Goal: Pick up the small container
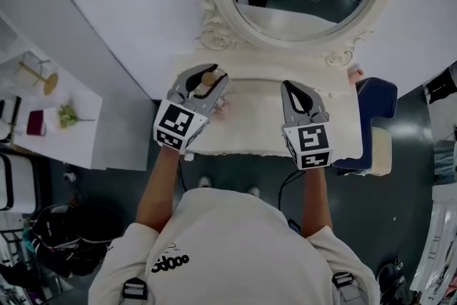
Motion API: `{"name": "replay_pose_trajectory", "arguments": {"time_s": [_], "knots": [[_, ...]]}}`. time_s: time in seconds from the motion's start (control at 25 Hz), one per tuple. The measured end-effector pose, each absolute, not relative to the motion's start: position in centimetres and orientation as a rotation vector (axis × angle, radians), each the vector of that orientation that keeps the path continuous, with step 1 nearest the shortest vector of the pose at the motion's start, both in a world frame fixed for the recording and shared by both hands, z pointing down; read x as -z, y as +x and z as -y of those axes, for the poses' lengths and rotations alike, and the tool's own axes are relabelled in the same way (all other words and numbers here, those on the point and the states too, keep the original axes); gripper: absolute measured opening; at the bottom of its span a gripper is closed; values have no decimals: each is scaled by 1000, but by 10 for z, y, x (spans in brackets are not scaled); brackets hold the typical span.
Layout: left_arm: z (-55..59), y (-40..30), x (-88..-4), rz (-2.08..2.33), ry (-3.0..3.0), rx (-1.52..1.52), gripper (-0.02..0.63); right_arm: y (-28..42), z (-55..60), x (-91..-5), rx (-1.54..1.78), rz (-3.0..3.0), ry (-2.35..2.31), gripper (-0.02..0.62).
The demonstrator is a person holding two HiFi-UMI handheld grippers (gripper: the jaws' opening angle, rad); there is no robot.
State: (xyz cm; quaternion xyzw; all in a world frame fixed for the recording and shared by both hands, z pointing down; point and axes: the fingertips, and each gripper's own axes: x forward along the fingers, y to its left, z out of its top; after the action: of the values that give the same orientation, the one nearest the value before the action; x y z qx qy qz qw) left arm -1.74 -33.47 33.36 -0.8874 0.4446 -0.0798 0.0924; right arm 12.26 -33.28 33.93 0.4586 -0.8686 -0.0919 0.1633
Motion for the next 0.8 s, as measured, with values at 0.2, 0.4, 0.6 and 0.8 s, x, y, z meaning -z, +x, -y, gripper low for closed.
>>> {"name": "replay_pose_trajectory", "arguments": {"time_s": [0.2, 0.4, 0.6, 0.8], "knots": [[320, -16, -311, -1304, -2600, 205, 129, 117, 327, -323, 317, 2505, 1292, 2], [313, -14, -294, -1286, -2569, 151, 129, 113, 323, -311, 349, 2526, 1292, 2], [310, -9, -289, -1255, -2568, 119, 129, 115, 320, -308, 357, 2515, 1306, 2], [309, -6, -290, -1242, -2581, 115, 129, 114, 318, -307, 357, 2508, 1305, 2]]}}
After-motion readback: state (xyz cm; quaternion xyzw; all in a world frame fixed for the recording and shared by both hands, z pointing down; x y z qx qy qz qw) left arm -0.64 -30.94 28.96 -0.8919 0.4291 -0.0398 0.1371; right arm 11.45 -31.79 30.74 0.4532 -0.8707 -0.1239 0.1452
